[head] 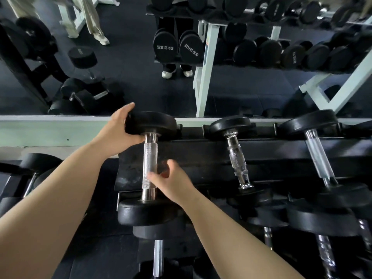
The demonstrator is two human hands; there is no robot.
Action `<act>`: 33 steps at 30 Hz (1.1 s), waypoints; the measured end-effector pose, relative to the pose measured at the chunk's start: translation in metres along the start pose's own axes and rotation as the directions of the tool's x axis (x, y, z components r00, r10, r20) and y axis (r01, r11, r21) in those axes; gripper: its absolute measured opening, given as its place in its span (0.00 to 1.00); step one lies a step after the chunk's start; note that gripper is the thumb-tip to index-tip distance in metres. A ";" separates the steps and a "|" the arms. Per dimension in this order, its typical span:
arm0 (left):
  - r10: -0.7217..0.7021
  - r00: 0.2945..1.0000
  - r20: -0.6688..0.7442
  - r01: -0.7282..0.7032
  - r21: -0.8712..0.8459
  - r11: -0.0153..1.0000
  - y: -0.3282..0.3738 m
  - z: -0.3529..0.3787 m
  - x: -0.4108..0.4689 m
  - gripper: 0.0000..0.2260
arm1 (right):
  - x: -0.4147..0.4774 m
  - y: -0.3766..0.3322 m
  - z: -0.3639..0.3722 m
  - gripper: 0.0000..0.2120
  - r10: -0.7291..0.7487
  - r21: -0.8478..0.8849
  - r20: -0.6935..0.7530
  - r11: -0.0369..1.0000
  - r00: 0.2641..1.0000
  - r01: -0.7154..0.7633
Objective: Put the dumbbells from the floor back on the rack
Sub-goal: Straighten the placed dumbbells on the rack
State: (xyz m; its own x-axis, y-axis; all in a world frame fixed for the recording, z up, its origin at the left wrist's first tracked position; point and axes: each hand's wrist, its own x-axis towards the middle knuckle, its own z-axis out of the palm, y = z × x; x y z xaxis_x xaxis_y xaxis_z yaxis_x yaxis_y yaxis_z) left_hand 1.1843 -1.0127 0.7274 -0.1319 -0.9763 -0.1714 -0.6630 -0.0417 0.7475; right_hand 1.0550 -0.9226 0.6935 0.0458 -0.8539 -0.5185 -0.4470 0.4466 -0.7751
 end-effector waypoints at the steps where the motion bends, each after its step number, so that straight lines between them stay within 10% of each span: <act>1: 0.012 0.998 -0.059 -0.012 -0.006 1.000 0.007 0.001 -0.006 0.35 | -0.007 0.003 -0.009 0.29 -0.023 0.047 -0.072 0.999 0.997 0.027; 5: 0.066 0.941 -0.331 -0.119 -0.140 0.983 0.042 0.027 -0.034 0.21 | -0.035 0.035 -0.065 0.14 -0.149 0.050 -0.525 0.978 0.838 0.204; 8: 0.107 0.970 -0.220 -0.155 -0.214 0.965 0.070 0.075 -0.041 0.16 | -0.045 0.065 -0.116 0.09 -0.052 0.044 -0.636 0.994 0.770 0.103; 12: 0.099 0.995 0.026 -0.095 -0.136 0.986 0.097 0.135 -0.029 0.26 | -0.040 0.093 -0.143 0.13 0.081 -0.068 -0.363 0.991 0.928 -0.113; 20: 0.075 0.996 -0.058 -0.067 0.120 0.990 0.118 0.153 -0.002 0.22 | -0.056 0.107 -0.173 0.50 -0.021 -0.339 0.143 0.938 0.989 0.069; 33: 0.119 0.993 -0.006 -0.116 0.180 0.977 0.131 0.158 0.004 0.21 | -0.064 0.117 -0.155 0.48 -0.146 -0.328 0.039 0.933 0.989 0.151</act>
State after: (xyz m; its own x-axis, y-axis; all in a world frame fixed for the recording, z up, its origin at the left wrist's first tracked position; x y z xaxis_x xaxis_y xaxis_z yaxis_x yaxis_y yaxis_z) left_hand 0.9807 -0.9883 0.7229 -0.2059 -0.9755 -0.0773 -0.7648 0.1111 0.6345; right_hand 0.8609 -0.8573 0.6917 0.1452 -0.8990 -0.4132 -0.7026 0.2004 -0.6828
